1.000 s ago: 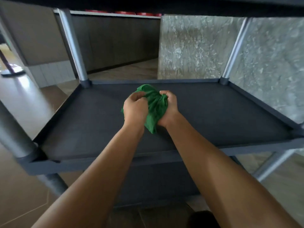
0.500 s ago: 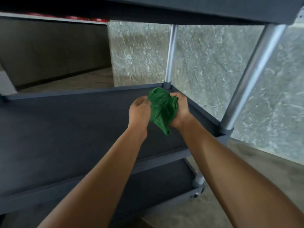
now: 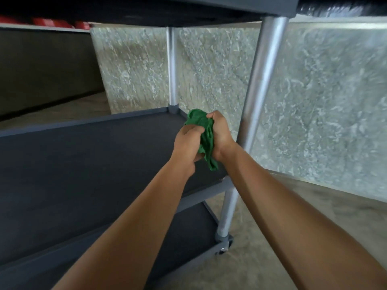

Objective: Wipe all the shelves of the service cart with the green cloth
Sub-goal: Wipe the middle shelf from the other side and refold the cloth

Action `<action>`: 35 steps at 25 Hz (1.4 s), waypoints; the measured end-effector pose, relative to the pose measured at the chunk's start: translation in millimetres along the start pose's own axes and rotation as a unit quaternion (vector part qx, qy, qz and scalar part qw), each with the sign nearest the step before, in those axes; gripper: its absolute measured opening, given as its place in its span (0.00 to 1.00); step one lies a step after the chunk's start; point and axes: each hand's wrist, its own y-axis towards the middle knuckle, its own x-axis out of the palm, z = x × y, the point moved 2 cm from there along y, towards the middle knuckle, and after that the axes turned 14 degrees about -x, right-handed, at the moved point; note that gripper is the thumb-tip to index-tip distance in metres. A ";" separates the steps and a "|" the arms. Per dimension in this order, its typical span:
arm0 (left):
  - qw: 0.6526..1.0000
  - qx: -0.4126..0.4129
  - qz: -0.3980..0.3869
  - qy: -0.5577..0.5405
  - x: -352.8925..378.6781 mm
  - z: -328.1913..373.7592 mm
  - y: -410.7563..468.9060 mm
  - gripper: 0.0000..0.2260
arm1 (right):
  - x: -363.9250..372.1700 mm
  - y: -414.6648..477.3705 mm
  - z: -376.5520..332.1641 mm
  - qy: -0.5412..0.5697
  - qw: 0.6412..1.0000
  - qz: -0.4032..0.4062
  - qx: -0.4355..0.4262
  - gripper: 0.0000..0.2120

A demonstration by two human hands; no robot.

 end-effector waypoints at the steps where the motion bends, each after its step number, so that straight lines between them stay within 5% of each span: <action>1: 1.000 -0.001 -0.010 -0.008 9.0 -1.5 1.1 0.08 | -3.0 0.0 -2.5 -0.017 1.000 0.002 0.000 0.16; 8: 0.989 -0.088 -0.096 -0.072 35.1 -13.9 11.8 0.16 | -26.3 4.0 -6.5 -0.149 0.988 0.034 -0.007 0.17; 15: 0.992 -0.116 -0.050 0.032 9.7 -21.7 9.6 0.08 | -22.2 -8.2 38.3 -0.147 0.988 0.042 0.026 0.18; 21: 0.989 -0.073 0.031 0.125 -32.4 -16.8 6.2 0.15 | -2.9 -20.0 59.5 -0.217 0.975 0.013 0.034 0.16; 35: 0.987 -0.081 0.058 0.124 -136.6 3.8 -28.3 0.15 | 82.7 -64.7 91.9 -0.285 0.958 -0.011 0.030 0.19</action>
